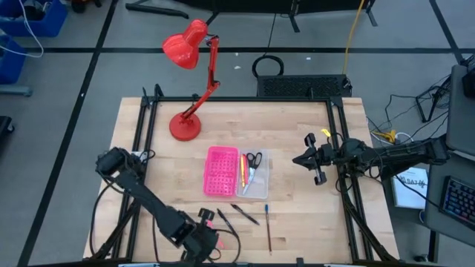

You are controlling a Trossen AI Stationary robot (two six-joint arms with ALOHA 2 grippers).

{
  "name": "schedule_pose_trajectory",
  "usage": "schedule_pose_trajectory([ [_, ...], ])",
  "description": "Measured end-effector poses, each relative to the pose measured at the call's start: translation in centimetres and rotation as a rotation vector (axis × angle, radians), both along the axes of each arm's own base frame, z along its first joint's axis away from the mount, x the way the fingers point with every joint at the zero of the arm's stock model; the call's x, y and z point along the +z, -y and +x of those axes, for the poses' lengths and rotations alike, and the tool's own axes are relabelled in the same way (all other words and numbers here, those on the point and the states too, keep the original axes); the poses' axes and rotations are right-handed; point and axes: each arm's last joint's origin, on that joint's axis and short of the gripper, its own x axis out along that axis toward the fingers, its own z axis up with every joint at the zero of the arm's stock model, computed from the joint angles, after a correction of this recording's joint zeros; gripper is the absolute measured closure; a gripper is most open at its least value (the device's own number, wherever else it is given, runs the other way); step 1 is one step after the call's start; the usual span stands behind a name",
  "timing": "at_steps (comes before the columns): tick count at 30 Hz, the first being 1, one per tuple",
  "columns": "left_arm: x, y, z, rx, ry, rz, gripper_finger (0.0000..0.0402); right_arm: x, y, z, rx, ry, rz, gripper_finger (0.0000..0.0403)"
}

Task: Pick & place school supplies into a supply box
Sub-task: Put the left black pen into the pink supply box

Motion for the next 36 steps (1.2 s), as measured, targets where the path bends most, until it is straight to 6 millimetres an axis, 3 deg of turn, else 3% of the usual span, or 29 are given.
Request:
schedule_pose_trajectory([
  [14,-1.3,1.5,-2.4,-0.117,-0.013,0.14,0.0208,0.0,0.0,0.0,0.0,0.001,-0.003,0.0403],
  [20,-1.3,1.6,-1.9,-0.144,0.018,0.129,0.0199,0.0,0.0,0.0,0.0,0.0,-0.003,0.0403],
  [36,-5.0,1.3,-0.9,-0.243,-0.137,0.143,0.0199,-0.3,0.0,0.2,0.0,-0.027,0.005,0.0403],
])
